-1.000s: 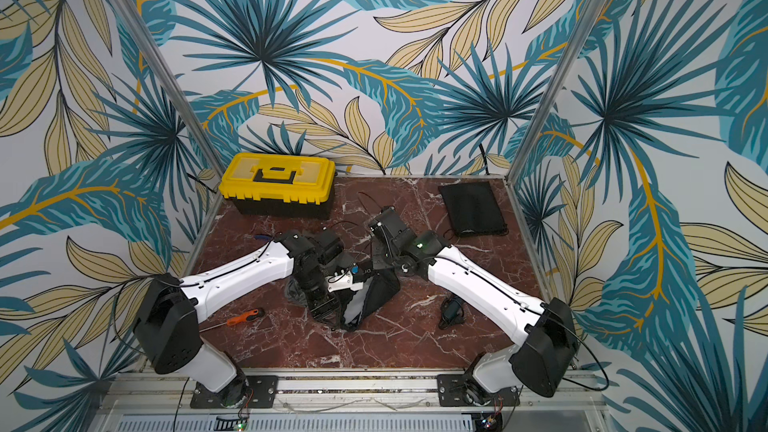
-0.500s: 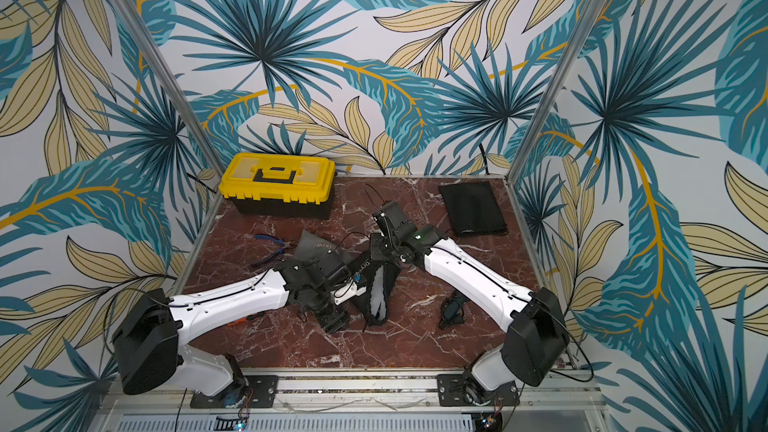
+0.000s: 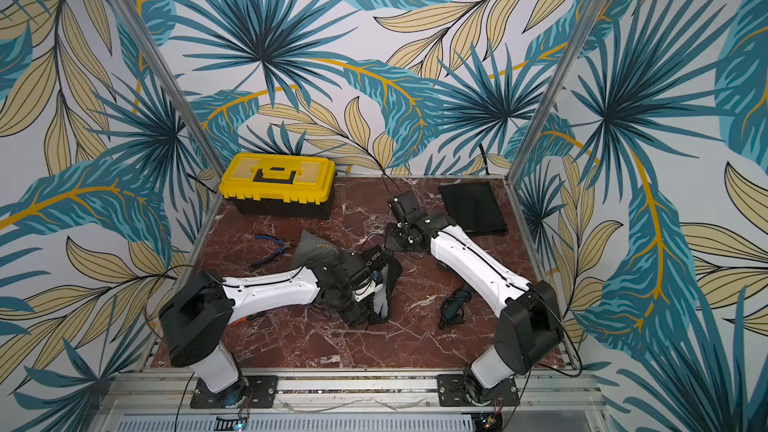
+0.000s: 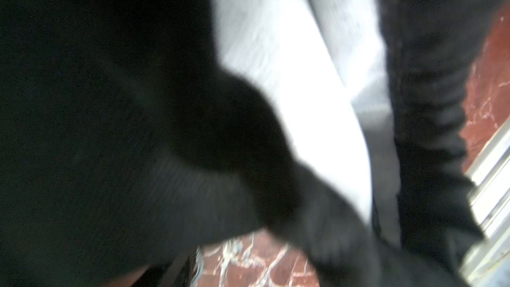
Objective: Pack away hair dryers
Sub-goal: Adjust the drawstring bag at the center of the board.
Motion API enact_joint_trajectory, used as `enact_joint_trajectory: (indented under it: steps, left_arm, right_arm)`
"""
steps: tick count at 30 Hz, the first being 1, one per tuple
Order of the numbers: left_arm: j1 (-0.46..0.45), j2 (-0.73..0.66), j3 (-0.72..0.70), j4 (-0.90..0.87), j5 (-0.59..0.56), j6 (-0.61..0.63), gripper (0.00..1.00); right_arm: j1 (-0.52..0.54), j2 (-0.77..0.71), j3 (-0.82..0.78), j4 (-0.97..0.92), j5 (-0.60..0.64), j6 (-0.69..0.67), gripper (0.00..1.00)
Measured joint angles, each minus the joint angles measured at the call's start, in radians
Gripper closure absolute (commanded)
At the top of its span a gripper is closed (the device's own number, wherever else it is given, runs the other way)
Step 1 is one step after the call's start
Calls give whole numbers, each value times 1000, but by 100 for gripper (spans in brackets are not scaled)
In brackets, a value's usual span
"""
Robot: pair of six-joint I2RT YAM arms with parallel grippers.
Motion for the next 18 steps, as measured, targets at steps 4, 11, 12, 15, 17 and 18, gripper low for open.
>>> enact_joint_trajectory:
  steps: [4, 11, 12, 15, 17, 18]
  left_arm:
    - [29, 69, 55, 7, 13, -9, 33]
    - [159, 159, 228, 23, -33, -9, 34]
    - [169, 160, 240, 23, -44, -2, 34]
    - [179, 149, 255, 14, -51, 26, 34]
    - [174, 130, 253, -9, -41, 46, 34]
    - [172, 114, 249, -20, -32, 56, 34]
  right_arm:
    - [-2, -41, -1, -25, 9, -3, 100]
    - [-18, -101, -27, -44, 17, -3, 100]
    - [-21, -101, -32, -45, 18, -3, 100]
    - [-29, -101, -46, -49, 18, -4, 100]
    - [-35, -101, -48, -48, 18, -8, 100]
    - [-37, -101, -48, -48, 15, -10, 100]
